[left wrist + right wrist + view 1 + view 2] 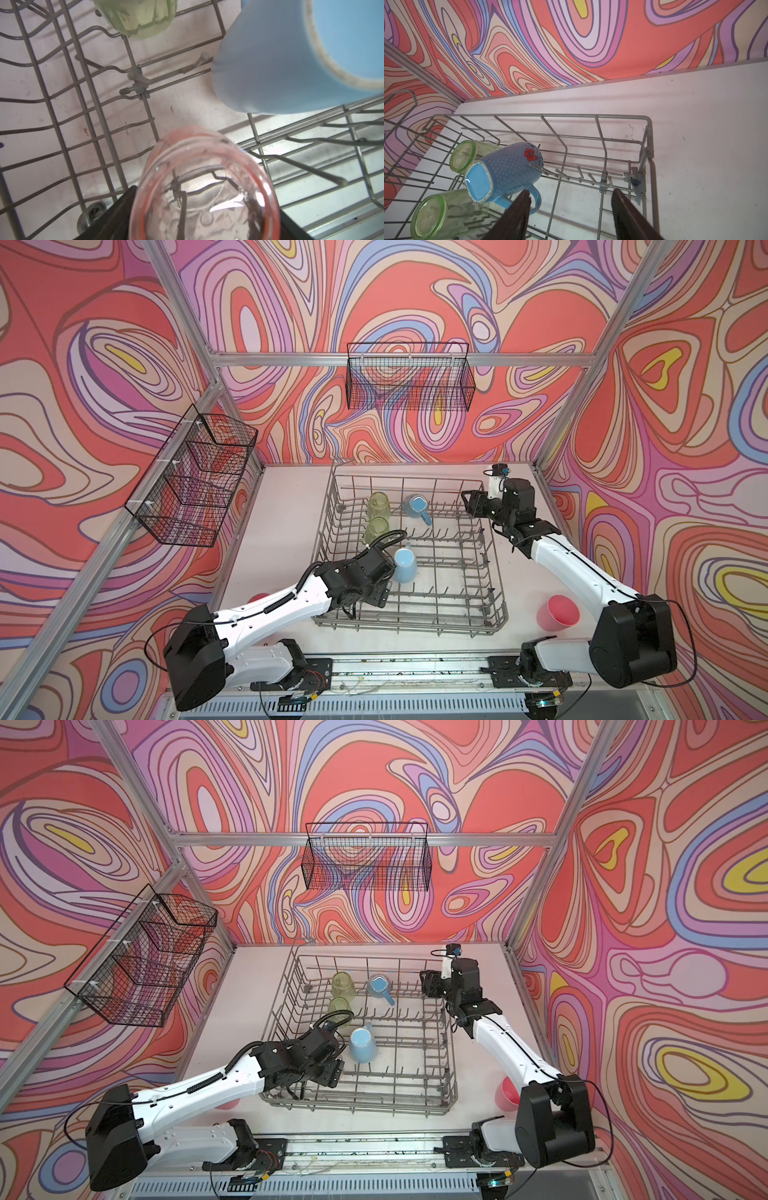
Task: Load the cups into the dish rack
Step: 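Move the left gripper to the opaque pink cup on the table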
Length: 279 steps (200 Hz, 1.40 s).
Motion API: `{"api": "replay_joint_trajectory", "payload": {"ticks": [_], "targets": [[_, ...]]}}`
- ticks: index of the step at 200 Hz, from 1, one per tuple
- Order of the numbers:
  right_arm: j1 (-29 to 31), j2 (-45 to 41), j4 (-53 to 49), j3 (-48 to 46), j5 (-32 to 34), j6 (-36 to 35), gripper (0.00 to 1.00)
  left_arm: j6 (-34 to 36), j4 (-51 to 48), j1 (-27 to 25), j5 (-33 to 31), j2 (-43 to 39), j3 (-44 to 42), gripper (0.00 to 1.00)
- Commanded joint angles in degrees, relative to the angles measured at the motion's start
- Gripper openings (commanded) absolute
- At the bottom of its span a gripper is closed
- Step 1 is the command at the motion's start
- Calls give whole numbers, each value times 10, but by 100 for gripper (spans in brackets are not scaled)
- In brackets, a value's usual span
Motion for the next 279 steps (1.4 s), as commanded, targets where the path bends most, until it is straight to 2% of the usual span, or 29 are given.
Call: {"api": "replay_joint_trajectory", "payload": {"ticks": [1,19,98,162,190,221,249,279], "targets": [[4,-3,-1,4,10,-10,65,-2,-53,-5,-44,0,19,88],[4,-4,-1,4,11,-10,65,-1,-59,-7,-59,-10,24,97],[7,-2,-1,6,11,-10,65,32,-80,-31,-92,-43,84,98],[8,-4,5,1,20,-11,65,95,-106,-51,-110,-18,210,96],[8,-2,7,1,21,-10,65,131,-155,-50,-139,5,323,95],[8,3,9,1,21,-10,65,141,-238,7,-152,25,439,93],[9,4,9,1,24,-10,65,132,-289,70,-158,16,465,90],[9,9,8,5,18,-9,64,82,-339,152,-145,-19,450,85]]}}
